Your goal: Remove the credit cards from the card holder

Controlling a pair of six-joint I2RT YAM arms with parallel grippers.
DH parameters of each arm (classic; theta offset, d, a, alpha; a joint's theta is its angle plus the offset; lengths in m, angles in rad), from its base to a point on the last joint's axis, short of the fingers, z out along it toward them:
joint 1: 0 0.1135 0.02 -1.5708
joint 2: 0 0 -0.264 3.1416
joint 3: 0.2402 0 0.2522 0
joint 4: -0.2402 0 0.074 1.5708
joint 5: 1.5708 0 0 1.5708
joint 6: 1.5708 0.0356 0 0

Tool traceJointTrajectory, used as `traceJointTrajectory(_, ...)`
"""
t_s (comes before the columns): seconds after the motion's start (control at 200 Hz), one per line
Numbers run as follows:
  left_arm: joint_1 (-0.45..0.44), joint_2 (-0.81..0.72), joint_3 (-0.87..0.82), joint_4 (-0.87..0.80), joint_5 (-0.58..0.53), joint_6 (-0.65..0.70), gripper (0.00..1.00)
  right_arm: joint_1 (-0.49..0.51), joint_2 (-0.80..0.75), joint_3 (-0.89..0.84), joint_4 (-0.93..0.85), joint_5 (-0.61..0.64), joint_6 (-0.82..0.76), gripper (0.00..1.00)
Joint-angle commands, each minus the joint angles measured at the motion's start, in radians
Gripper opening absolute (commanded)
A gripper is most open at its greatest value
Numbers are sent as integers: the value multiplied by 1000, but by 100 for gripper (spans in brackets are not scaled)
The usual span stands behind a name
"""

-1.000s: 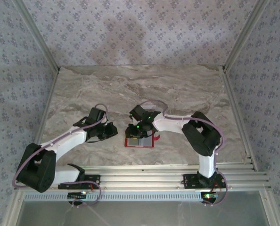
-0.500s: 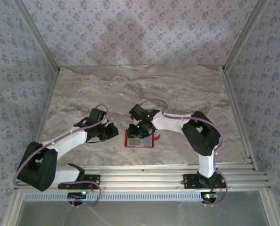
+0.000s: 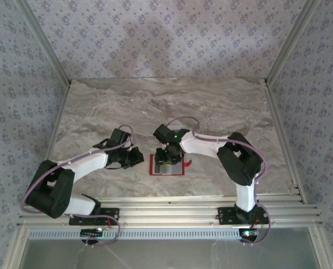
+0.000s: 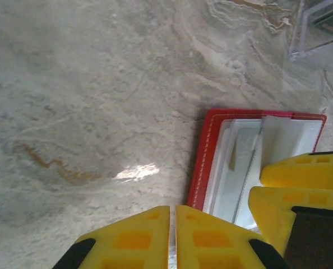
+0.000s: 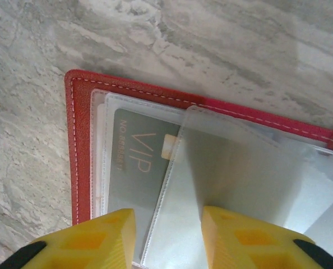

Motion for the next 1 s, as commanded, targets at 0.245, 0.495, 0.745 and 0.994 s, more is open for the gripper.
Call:
traceJointTrajectory(0.245,-39,53,69,27,20,-19,12,7,-8,19,-133,106,-3,49)
traceJointTrajectory(0.495,-50,67,96,9,19,-9,12,7,-38,16,-178,146,0,51)
traceJointTrajectory(0.745,-61,93,115,7,20,-5,12,-6,-94,-21,-217,202,3,51)
traceJointTrajectory(0.994,-77,114,152,-16,15,3,12,-24,-135,-83,-214,211,3,50)
